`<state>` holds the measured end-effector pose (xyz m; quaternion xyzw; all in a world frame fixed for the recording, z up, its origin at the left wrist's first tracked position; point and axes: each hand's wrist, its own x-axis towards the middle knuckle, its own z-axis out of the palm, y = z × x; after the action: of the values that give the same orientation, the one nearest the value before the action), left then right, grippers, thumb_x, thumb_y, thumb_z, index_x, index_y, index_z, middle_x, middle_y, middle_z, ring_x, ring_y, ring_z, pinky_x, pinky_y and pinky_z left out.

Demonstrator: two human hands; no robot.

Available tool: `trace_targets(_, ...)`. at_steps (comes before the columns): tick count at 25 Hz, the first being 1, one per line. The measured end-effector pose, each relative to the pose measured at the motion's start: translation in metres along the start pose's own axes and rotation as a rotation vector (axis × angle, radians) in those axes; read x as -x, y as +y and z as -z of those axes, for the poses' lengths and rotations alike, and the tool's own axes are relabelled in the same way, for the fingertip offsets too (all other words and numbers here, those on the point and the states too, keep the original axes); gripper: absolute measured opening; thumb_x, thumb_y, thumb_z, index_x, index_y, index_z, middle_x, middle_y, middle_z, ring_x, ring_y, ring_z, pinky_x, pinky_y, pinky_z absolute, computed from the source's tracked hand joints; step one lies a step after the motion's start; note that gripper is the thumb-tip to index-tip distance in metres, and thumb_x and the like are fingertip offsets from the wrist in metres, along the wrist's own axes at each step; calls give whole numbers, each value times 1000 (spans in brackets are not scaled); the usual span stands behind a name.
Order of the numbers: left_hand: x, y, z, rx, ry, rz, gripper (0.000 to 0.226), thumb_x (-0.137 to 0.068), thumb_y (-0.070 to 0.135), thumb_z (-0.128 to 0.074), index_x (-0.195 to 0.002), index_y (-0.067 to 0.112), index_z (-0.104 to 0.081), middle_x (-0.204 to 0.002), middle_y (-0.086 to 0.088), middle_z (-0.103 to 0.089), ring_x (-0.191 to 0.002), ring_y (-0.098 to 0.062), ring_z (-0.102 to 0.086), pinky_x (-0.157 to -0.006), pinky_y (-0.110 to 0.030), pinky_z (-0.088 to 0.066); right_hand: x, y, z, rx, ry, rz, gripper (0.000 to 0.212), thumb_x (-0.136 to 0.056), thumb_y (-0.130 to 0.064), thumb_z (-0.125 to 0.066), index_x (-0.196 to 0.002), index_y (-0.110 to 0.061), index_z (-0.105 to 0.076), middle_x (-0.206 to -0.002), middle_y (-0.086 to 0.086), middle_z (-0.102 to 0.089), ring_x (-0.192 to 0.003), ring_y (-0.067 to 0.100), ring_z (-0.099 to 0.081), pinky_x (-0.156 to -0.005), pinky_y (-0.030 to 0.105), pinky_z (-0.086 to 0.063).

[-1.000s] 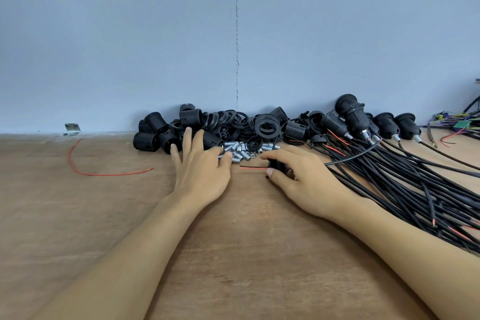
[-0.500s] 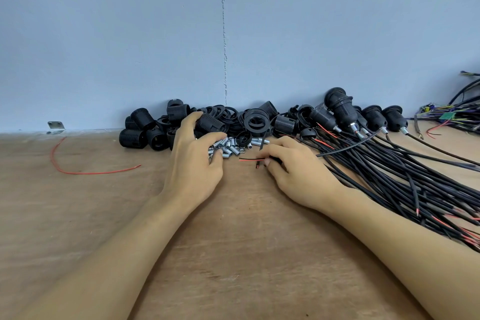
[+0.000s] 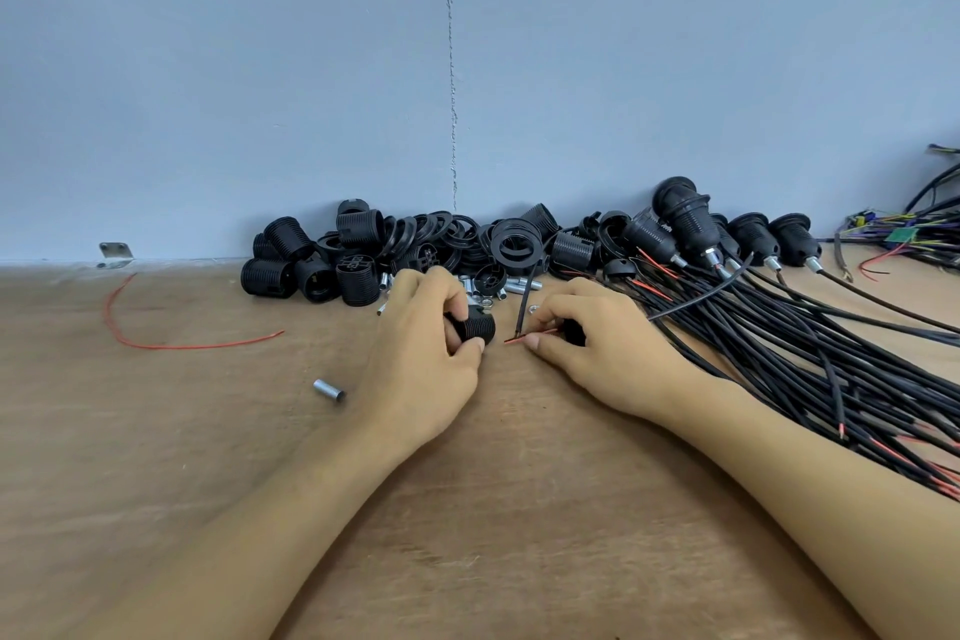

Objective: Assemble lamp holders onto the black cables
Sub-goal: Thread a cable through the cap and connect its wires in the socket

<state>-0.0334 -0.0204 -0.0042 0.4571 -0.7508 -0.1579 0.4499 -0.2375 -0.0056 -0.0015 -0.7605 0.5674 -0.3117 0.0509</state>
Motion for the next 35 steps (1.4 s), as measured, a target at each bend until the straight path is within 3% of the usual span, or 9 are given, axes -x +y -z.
trace_targets(4, -2, -2, 2, 103, -119, 185, 51, -79, 7, -77, -112, 36, -51, -114, 9, -51, -72, -4, -62, -75, -20, -51, -1, -1, -1, 30, -31, 90, 13, -91, -22, -70, -102, -22, -76, -109, -6, -67, -104, 14, -59, -94, 37, -47)
trace_targets(7, -3, -4, 7, 170, -149, 195, 40, -80, 19, -81, -110, 36, -61, -116, 12, -58, -75, -5, -64, -78, -25, -52, -2, -2, -1, 35, -37, 87, 11, -91, -22, -69, -100, -20, -76, -112, -4, -67, -107, 15, -59, -95, 39, -46)
trace_targets(11, -5, -7, 16, 39, -27, 18, 6, -88, 35, -75, -91, 33, -70, -91, 17, -64, -73, 1, -58, -67, -9, -39, -1, -2, -1, 81, -30, 93, 11, -92, -24, -67, -100, -20, -74, -111, -6, -66, -107, 15, -58, -95, 38, -46)
trace_targets(16, -6, -12, 17, 62, -148, 75, 8, -92, 31, -70, -84, 32, -72, -65, 29, -62, -66, 7, -57, -63, -4, -40, 0, -13, -3, 91, -38, 115, 5, -89, -26, -70, -89, -22, -68, -99, -6, -63, -99, 18, -57, -90, 41, -47)
trace_targets(18, -7, -10, 18, 105, -203, 66, 9, -91, 23, -70, -89, 31, -74, -70, 33, -63, -68, 8, -58, -65, -3, -40, 0, -16, -3, 76, -45, 146, 10, -87, -22, -72, -83, -24, -63, -94, -7, -62, -95, 18, -57, -88, 41, -47)
trace_targets(24, -17, -11, 14, 207, -277, 136, 10, -90, 21, -71, -88, 30, -74, -81, 13, -70, -65, 5, -55, -67, -9, -42, 0, -19, -1, 26, -61, 146, 26, -83, -12, -72, -78, -31, -55, -89, -10, -59, -88, 10, -53, -81, 23, -39)
trace_targets(27, -14, -14, 14, 152, -296, 84, 8, -92, 26, -69, -90, 33, -71, -83, 19, -70, -70, 2, -57, -70, -7, -43, -1, -20, 0, 24, -69, 141, 28, -80, -8, -69, -76, -30, -53, -87, -7, -59, -86, 13, -53, -78, 26, -41)
trace_targets(30, -11, -16, 14, 126, -310, 50, 6, -89, 34, -67, -94, 36, -69, -89, 24, -70, -77, 0, -60, -80, -19, -49, -1, -21, 0, 25, -69, 128, 35, -77, -7, -68, -73, -35, -48, -88, -6, -59, -85, 14, -53, -77, 26, -40)
trace_targets(35, -11, -14, 13, 193, -334, 37, 21, -76, 36, -64, -96, 32, -70, -92, 13, -72, -83, -9, -64, -75, -24, -50, -2, -18, 2, -27, -74, 148, 39, -79, -4, -70, -72, -38, -52, -83, -11, -58, -82, 7, -53, -74, 23, -40)
